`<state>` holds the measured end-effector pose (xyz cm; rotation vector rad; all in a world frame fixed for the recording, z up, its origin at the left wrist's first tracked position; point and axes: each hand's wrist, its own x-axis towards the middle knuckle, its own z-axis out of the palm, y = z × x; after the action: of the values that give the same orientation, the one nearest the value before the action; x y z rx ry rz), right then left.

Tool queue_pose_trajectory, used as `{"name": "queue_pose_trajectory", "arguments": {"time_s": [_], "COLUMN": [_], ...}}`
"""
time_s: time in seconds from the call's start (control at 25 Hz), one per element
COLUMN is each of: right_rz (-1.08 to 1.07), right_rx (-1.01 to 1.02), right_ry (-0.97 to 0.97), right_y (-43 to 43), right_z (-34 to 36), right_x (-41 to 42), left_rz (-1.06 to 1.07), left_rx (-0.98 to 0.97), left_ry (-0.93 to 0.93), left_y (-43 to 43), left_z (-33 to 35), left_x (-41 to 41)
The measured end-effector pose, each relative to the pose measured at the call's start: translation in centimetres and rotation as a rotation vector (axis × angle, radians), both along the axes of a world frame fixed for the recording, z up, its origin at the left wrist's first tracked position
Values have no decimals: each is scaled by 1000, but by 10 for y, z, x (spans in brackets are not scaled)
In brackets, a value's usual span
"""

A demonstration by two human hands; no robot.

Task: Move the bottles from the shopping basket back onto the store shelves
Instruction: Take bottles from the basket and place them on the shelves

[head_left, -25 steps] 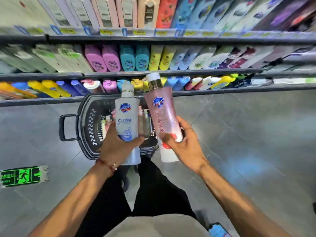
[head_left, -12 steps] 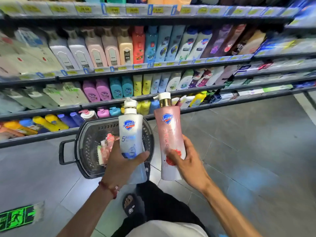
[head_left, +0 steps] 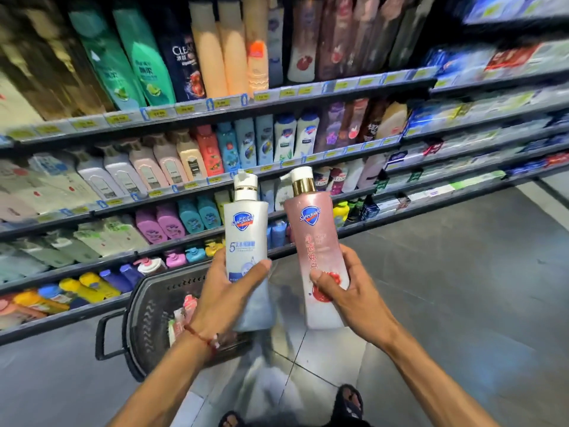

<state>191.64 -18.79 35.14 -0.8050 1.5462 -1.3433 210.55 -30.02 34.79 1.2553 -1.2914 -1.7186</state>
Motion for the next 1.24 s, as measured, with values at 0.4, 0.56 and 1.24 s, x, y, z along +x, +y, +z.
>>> {"name": "queue_pose_trajectory", "arguments": {"time_s": [0.4,0.56,1.24], "right_rz": [102,90,167], "right_rx": [-116,-134,-298], "right_ry": [106,94,221], "right_y": [5,-23,-262], "right_z": [27,32,51], "right_x": [-194,-247,-352], "left_rz": [71,102,397], "left_rx": [-93,-117,-633], "left_ry": [94,91,-118], "left_y": [12,-11,-251], "left_z": [51,64,53], "left_x": [-173,-217,-311]}}
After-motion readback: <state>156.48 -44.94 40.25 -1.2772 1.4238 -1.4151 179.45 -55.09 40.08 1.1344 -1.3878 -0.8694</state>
